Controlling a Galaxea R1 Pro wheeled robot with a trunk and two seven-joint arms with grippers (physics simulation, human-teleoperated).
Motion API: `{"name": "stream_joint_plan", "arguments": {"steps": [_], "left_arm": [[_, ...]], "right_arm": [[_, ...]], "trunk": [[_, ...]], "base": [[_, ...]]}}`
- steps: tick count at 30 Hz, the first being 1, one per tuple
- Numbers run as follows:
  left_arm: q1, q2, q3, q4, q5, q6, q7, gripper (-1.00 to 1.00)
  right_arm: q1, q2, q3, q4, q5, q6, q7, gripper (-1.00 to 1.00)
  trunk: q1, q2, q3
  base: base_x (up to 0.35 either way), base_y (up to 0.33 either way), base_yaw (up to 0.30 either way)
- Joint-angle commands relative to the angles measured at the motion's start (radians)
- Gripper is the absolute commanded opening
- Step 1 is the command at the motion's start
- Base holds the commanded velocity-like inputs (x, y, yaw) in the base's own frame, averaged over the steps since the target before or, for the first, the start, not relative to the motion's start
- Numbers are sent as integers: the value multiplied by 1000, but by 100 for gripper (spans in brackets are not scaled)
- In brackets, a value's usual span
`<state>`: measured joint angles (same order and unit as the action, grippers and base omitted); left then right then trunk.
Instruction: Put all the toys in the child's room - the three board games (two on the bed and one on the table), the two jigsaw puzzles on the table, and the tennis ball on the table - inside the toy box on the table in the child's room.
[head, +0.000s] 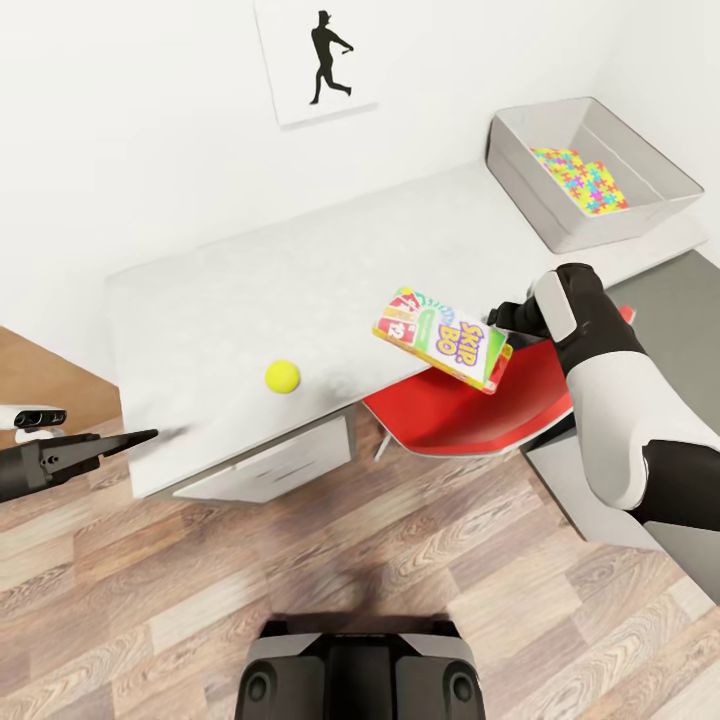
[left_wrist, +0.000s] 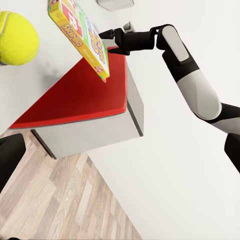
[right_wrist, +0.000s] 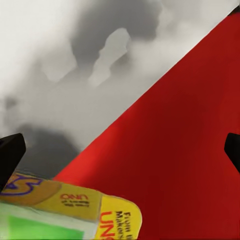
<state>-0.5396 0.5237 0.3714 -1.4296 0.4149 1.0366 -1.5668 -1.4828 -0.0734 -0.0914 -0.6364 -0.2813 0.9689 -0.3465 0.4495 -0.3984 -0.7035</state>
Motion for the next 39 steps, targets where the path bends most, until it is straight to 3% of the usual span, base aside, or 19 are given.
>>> {"name": "stream_joint_plan", "arguments": {"steps": [1,22,39], "left_arm": [[0,1,0,0,-1,11,-4,100],[0,1,3,0,-2,11,-4,100],[-2,1,3,0,-2,11,-4,100]], "right_arm": [[-1,0,-1,-1,-11,2,-8,100],[-1,0,-1,-1,-10,4,-8,100],[-1,0,-1,-1,-10,6,-6,100]], "trunk": [[0,-2,-2],[0,-2,-7],[0,-2,-7]], "base": [[-24,24,0],[-36,50,0],[-11,138,0]]}}
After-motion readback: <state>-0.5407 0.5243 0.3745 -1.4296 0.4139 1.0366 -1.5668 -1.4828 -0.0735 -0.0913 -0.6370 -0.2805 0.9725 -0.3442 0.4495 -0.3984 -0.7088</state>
